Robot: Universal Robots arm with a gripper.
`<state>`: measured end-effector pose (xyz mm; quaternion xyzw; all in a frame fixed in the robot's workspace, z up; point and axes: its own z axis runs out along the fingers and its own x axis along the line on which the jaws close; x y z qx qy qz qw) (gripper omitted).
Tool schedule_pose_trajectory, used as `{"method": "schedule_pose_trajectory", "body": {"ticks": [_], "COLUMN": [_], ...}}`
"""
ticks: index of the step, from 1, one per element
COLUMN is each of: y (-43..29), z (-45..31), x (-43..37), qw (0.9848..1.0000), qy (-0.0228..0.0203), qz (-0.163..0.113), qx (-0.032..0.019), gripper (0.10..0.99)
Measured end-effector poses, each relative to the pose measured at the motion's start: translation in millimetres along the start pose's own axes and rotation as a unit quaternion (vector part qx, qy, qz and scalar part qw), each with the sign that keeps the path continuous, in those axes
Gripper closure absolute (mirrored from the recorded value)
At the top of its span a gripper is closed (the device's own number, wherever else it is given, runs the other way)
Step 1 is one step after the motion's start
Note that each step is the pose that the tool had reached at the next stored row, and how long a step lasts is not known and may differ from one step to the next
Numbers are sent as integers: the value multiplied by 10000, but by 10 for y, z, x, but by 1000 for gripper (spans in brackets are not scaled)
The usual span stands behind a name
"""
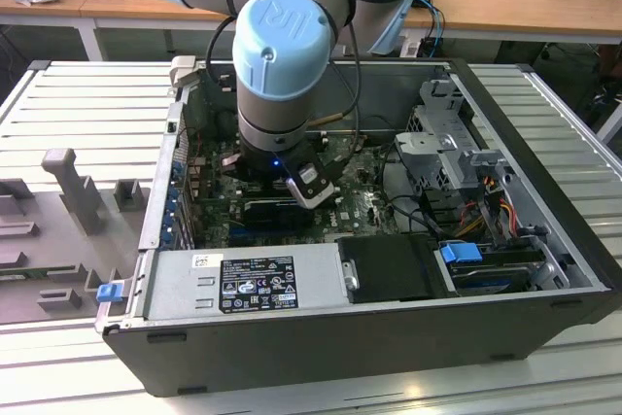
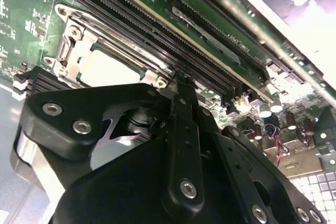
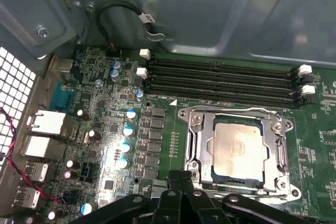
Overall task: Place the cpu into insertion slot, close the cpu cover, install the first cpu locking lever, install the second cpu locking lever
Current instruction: 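Install the second cpu locking lever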
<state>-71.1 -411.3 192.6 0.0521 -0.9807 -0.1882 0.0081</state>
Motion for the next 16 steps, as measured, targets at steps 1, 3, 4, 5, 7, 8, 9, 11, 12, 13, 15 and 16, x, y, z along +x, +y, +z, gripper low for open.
{"method": "schedule_pose_trajectory", "body": {"ticks": [1,3,4,5,7,8,9,11,12,13,15,16], "y": [3,5,6,6,13,28,38,55,67,78,92,92], "z": [5,13,17,18,2,-36,-60,-102,-133,-160,-196,-196], "x": [2,5,5,6,6,6,7,7,7,7,7,7], "qw": [10000,10000,10000,10000,10000,10000,10000,10000,10000,10000,10000,10000], "qy": [0,-1,-1,-1,-2,-2,-2,-2,-1,-1,-1,-1], "qz": [0,-1,-2,-1,-1,-1,-1,-1,-1,-1,0,0], "qx": [-4,-12,-16,-18,-19,-19,-19,-19,-19,-19,-19,-20], "gripper": [980,980,980,980,980,980,980,980,980,980,980,980]}}
